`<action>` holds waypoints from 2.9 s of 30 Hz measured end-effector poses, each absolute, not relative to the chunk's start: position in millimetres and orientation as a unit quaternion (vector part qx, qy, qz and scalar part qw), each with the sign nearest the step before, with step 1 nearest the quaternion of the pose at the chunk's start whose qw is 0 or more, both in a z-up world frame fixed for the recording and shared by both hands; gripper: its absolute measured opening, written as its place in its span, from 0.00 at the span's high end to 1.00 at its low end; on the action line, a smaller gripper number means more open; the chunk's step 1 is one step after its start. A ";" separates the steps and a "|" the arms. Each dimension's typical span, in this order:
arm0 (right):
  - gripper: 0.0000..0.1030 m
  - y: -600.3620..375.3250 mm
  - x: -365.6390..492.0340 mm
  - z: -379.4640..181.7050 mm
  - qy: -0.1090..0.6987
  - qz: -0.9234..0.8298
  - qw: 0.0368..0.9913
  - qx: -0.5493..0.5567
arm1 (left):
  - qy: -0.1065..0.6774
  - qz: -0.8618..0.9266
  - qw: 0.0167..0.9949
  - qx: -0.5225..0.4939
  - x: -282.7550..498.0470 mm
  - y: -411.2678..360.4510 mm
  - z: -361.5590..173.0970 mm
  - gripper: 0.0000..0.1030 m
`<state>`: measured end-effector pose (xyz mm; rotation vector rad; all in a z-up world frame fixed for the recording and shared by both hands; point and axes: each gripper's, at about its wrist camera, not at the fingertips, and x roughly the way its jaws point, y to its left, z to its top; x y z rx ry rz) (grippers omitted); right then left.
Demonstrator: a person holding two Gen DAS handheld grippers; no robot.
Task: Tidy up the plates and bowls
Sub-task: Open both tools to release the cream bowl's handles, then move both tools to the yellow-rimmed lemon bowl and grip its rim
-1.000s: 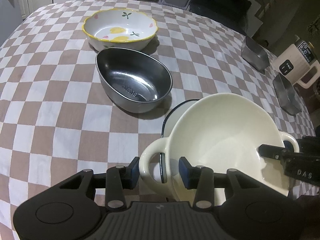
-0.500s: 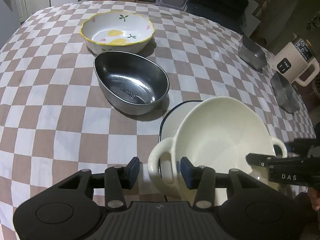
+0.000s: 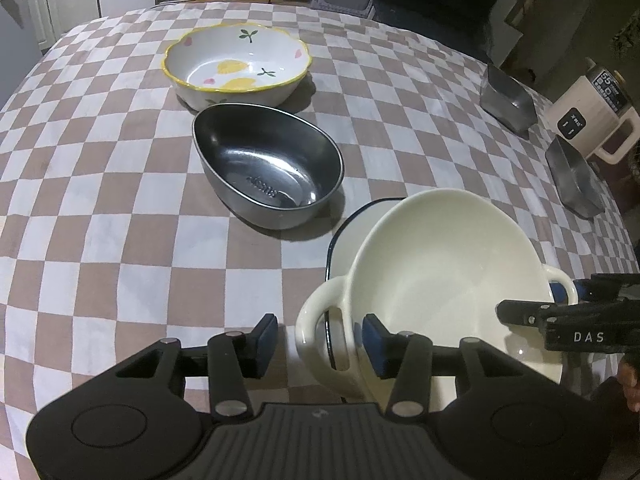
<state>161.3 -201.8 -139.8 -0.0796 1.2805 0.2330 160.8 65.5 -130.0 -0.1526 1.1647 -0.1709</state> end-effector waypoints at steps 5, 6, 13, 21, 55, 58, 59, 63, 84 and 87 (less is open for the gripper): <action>0.31 -207.8 164.2 -140.3 0.599 0.107 0.793 -0.017 | 0.549 -0.077 0.830 -0.064 159.2 65.4 -129.0 0.50; 0.30 -208.3 164.2 -139.8 0.598 0.108 0.794 -0.016 | 0.549 -0.073 0.830 -0.062 159.1 65.1 -129.0 0.45; 0.10 -212.6 161.0 -138.0 0.590 0.111 0.800 -0.007 | 0.559 -0.060 0.826 -0.054 159.5 67.8 -132.1 0.17; 0.01 -218.2 155.4 -134.0 0.582 0.104 0.806 -0.001 | 0.556 -0.068 0.828 -0.040 158.7 62.2 -132.2 0.00; 0.01 -221.2 173.3 -24.1 0.374 0.109 0.918 0.070 | 0.383 -0.012 0.917 -0.114 185.6 90.3 -28.0 0.00; 0.01 -214.1 193.9 -21.1 0.367 0.129 0.917 0.083 | 0.371 -0.002 0.922 -0.115 199.5 97.3 -25.2 0.00; 0.01 -210.1 202.4 -20.3 0.367 0.135 0.916 0.088 | 0.366 0.005 0.923 -0.115 205.2 99.7 -24.6 0.00; 0.04 -189.2 233.5 -20.2 0.367 0.146 0.915 0.084 | 0.348 0.021 0.930 -0.120 227.4 113.2 -22.4 0.01; 0.70 -101.0 355.5 -98.0 0.469 0.158 0.860 0.125 | 0.429 0.065 0.880 -0.195 320.8 176.2 -104.0 0.78; 0.71 -95.3 357.7 -109.4 0.490 0.155 0.850 0.116 | 0.439 0.073 0.874 -0.196 326.1 180.7 -116.6 0.85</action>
